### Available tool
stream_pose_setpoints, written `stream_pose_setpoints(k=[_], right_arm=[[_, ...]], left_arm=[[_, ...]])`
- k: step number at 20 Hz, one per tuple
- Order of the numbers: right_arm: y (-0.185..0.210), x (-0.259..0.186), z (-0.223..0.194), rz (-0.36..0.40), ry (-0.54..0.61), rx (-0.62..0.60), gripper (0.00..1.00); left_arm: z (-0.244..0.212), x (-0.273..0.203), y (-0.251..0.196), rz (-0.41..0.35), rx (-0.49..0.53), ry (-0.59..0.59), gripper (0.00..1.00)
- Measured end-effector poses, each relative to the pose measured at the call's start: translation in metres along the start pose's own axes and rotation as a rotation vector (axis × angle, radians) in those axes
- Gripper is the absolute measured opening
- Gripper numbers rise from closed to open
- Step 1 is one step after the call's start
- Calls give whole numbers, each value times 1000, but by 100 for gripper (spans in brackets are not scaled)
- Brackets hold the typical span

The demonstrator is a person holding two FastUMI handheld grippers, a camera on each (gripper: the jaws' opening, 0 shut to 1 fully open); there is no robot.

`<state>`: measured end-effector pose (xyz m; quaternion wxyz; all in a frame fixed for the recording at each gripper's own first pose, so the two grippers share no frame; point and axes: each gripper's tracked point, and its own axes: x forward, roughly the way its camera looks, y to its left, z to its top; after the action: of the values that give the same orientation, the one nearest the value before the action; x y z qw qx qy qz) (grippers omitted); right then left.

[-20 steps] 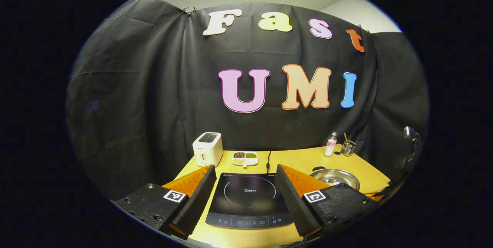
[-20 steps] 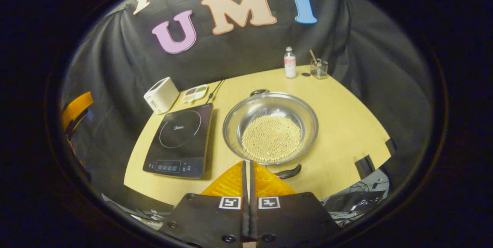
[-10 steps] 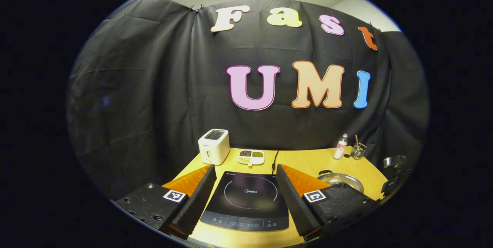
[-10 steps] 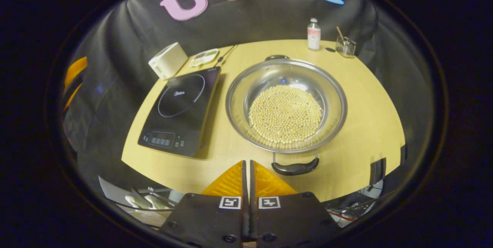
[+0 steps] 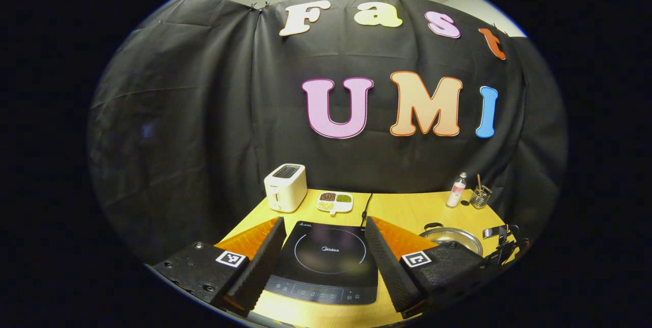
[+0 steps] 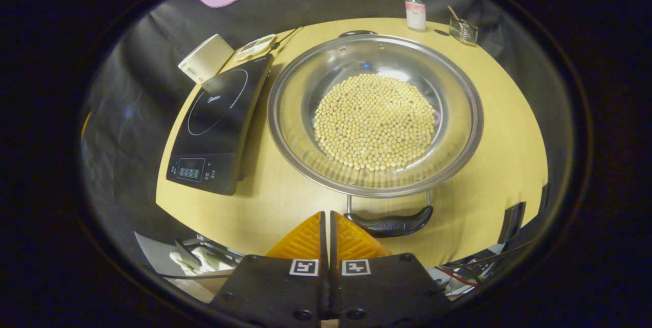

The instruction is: First push the handle of the pot to place it horizontally, then grasp the pot with both hands and set it on the induction cooktop.

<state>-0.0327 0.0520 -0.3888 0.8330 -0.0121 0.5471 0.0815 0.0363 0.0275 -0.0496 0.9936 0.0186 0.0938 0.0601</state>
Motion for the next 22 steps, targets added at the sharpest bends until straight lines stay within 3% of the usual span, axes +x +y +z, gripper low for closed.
stream_pose_setpoints(k=[4,10,15,16,22], right_arm=[[-21,-3,5,-32,0,8,3],[-55,-8,11,-93,-7,17,3],[-84,-12,17,-142,-16,18,3],[-90,-13,19,-151,-19,17,2],[-116,-11,30,-163,-10,-8,3]], left_arm=[[-2,-6,-4,22,-7,5,92],[-10,-7,-20,20,-31,24,96],[-13,-4,-38,6,-37,27,92],[-13,-3,-43,3,-30,26,96],[-12,-2,-69,-5,-25,23,93]])
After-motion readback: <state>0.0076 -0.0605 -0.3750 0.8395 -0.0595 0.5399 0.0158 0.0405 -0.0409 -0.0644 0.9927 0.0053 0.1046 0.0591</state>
